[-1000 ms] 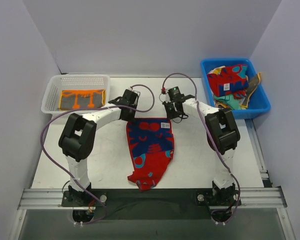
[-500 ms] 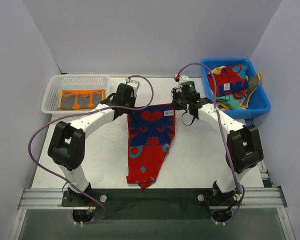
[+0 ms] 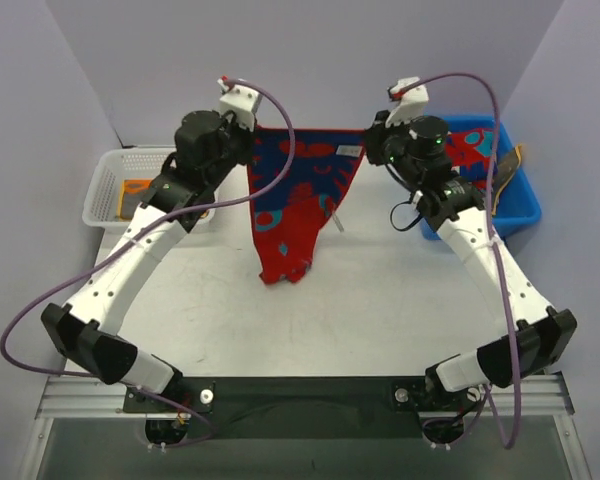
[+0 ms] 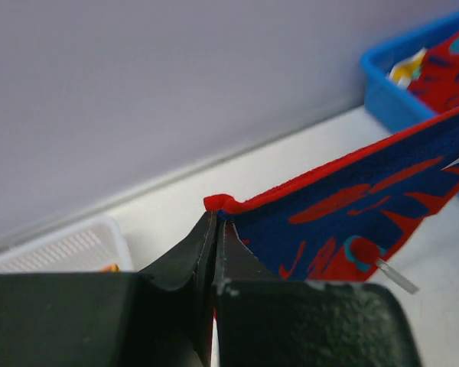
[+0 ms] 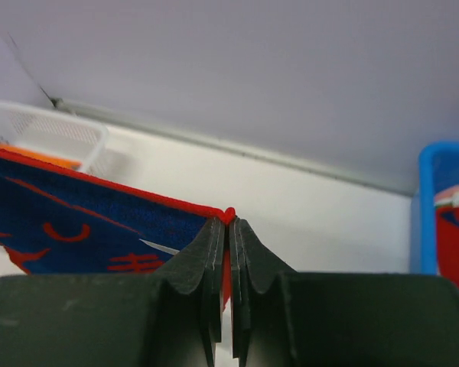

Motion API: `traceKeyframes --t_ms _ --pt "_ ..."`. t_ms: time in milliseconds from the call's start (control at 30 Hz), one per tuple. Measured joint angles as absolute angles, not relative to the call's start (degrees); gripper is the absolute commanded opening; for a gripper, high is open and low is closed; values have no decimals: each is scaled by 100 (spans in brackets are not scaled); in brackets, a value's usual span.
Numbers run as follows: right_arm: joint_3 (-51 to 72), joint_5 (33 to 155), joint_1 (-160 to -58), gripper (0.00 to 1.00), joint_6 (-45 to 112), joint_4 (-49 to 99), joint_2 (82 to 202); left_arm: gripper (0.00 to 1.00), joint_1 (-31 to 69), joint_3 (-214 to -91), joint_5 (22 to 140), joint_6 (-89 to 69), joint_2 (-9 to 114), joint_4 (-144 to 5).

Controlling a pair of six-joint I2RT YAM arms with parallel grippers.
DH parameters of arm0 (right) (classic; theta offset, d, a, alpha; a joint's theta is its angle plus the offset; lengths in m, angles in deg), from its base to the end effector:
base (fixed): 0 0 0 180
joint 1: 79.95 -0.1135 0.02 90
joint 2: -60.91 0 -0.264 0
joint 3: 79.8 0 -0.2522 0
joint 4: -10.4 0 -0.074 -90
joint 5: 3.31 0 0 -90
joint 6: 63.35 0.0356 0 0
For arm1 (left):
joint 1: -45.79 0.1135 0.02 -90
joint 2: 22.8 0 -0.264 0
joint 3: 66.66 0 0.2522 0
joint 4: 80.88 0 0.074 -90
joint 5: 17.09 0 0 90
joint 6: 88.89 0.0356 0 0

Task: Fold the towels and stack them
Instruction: Flatten out the crumpled towel

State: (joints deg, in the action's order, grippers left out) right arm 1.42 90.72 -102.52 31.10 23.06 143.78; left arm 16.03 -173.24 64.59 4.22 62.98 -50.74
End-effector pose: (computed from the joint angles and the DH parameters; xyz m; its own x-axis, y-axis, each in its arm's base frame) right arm 0.3122 0.1325 0.4508 0.0175 0.0911 -0.9957 -0.4504 0.8898 0.0735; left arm 0.3013 -0.1663 0.4486 -0.1208 0.1309 -0.9840 0.3743 0.9241 0.0770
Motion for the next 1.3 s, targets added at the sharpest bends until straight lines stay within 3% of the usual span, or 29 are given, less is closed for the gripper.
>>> traceKeyframes --t_ms 267,533,867,1100,1300 --pt "-808 9332 -10365 0 2788 2317 13569 0 1076 -18493 6555 1238 5653 -5126" --pt "-806 9538 -10700 0 2375 2680 12669 0 346 -18386 6678 1749 4925 -5069" --pt "-100 10064 -11187 0 2382 2957 11290 0 -139 -17409 7403 1458 3572 -4982" --pt "158 9623 -11102 0 2334 3005 11902 0 -58 -16882 6617 1353 4016 -5026" --pt "265 9385 -10610 0 2371 2793 13434 0 1059 -16371 6363 763 5524 -5413"
